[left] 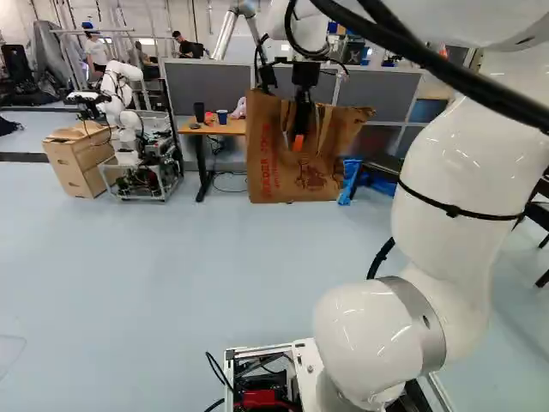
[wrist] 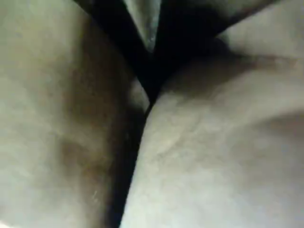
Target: Pick up the bag on the ground and place it on the table
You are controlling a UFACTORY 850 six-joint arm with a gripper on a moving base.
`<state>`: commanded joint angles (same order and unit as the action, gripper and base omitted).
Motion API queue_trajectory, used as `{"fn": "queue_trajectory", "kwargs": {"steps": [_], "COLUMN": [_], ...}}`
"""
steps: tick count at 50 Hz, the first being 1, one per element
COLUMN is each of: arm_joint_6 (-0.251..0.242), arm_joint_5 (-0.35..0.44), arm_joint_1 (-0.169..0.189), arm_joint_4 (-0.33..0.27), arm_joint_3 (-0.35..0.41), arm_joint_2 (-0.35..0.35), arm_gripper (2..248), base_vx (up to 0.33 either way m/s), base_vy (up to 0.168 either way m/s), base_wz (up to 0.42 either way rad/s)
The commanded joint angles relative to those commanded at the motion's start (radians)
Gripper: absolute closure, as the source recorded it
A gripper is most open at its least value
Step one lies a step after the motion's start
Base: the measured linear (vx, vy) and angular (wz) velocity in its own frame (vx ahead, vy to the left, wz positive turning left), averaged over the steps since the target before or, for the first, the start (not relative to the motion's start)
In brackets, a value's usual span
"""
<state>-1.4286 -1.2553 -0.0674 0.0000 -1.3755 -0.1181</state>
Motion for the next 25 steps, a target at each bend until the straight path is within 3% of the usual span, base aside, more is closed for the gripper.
{"fn": "queue_trajectory", "kwargs": {"steps": [25], "arm_joint_6": [0.0], "arm_joint_5": [0.0], "arm_joint_1": [0.0], "arm_joint_4": [0.0], "arm_joint_3": [0.0], "arm_joint_2": [0.0], "arm_gripper": [232], "base_vx": [0.144], "base_vy": [0.001], "base_wz": [-0.009]}}
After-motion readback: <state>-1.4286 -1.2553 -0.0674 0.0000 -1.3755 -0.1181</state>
